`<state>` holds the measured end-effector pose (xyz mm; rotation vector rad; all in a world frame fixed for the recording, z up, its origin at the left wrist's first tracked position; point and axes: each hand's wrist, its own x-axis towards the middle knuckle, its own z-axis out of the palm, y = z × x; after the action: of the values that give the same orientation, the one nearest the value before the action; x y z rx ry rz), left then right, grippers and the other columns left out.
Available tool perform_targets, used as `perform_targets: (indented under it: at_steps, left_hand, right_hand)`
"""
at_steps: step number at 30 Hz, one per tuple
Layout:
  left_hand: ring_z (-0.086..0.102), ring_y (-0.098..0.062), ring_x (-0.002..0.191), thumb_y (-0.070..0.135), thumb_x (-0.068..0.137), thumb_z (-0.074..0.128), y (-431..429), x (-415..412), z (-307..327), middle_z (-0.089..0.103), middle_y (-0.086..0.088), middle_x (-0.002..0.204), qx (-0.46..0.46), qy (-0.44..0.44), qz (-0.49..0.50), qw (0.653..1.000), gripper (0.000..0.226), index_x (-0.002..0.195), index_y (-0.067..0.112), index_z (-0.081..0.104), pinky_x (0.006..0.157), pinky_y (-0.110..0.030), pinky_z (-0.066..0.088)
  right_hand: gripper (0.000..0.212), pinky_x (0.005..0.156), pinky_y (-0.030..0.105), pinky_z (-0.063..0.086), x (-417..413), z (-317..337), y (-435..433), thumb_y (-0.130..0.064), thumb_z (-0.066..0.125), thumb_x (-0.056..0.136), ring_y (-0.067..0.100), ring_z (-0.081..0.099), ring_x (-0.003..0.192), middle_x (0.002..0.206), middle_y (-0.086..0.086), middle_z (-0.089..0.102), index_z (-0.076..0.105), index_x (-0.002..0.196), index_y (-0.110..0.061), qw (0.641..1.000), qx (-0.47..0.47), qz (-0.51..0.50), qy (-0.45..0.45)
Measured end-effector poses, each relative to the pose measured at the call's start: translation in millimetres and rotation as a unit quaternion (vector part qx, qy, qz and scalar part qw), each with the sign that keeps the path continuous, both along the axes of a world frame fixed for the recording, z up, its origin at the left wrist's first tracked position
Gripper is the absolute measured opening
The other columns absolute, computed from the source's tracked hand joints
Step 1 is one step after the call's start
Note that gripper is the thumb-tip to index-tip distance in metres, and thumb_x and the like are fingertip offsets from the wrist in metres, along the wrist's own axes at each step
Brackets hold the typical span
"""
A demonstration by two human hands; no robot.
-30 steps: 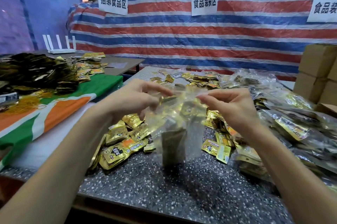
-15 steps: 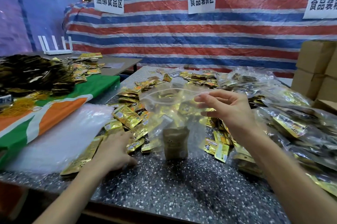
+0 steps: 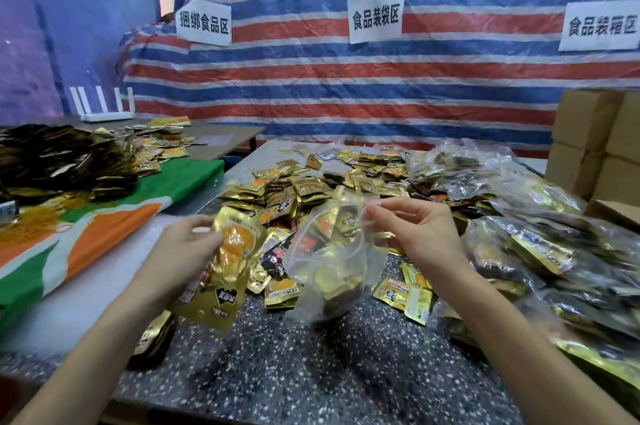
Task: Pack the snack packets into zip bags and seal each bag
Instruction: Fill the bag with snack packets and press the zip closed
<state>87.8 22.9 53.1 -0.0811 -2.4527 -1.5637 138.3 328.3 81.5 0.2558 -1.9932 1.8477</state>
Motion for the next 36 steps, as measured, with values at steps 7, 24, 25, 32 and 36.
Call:
perform_targets:
  at_steps: [7, 24, 25, 32, 36]
  left_hand:
    - [0.060, -0.019, 0.073, -0.015, 0.079, 0.042, 31, 46, 80, 0.061, -0.007, 0.083, 0.447, 0.081, -0.097, 0.885, 0.033, 0.087, 0.013, 0.057, 0.065, -0.032, 0.057]
    - [0.070, -0.013, 0.075, 0.003, 0.067, 0.075, 84, 57, 63, 0.076, 0.007, 0.081, 0.215, 0.158, -0.106, 0.958, 0.037, 0.081, 0.037, 0.075, 0.069, -0.033, 0.056]
    - [0.072, -0.012, 0.077, -0.002, 0.072, 0.078, 83, 57, 62, 0.077, 0.006, 0.084, 0.189, 0.152, -0.130, 0.961, 0.042, 0.085, 0.039, 0.076, 0.067, -0.027, 0.056]
    - [0.058, 0.005, 0.099, 0.040, 0.078, 0.076, 81, 54, 63, 0.065, 0.019, 0.106, -0.045, 0.138, -0.146, 0.979, 0.008, 0.083, 0.035, 0.079, 0.083, -0.014, 0.044]
    - [0.033, -0.004, 0.117, 0.088, 0.065, 0.048, 77, 52, 60, 0.049, 0.022, 0.118, -0.201, 0.200, -0.069, 0.957, 0.059, 0.090, 0.042, 0.074, 0.099, -0.034, 0.030]
  right_hand:
    - [0.007, 0.072, 0.043, 0.062, -1, 0, -6, -0.016, 0.076, 0.087, 0.020, 0.074, 0.075, 0.083, 0.008, 0.078, 0.079, 0.087, -0.011, 1.000, 0.008, -0.006, -0.013]
    - [0.017, 0.073, 0.038, 0.062, 14, 15, -19, -0.031, 0.077, 0.077, 0.024, 0.076, 0.080, 0.084, 0.008, 0.079, 0.081, 0.086, -0.017, 1.000, -0.009, 0.021, 0.021]
    - [0.018, 0.072, 0.036, 0.063, 13, 16, -20, -0.032, 0.077, 0.076, 0.024, 0.076, 0.080, 0.084, 0.007, 0.079, 0.081, 0.086, -0.018, 0.999, -0.008, 0.021, 0.023]
    - [0.013, 0.072, 0.039, 0.064, 9, 16, -24, -0.029, 0.075, 0.082, 0.025, 0.077, 0.082, 0.083, 0.007, 0.079, 0.082, 0.089, -0.019, 0.999, -0.016, 0.020, 0.026]
    - [0.014, 0.068, 0.035, 0.063, 10, 17, -23, -0.028, 0.073, 0.084, 0.026, 0.077, 0.078, 0.084, 0.008, 0.078, 0.081, 0.087, -0.018, 0.999, -0.034, 0.020, 0.032]
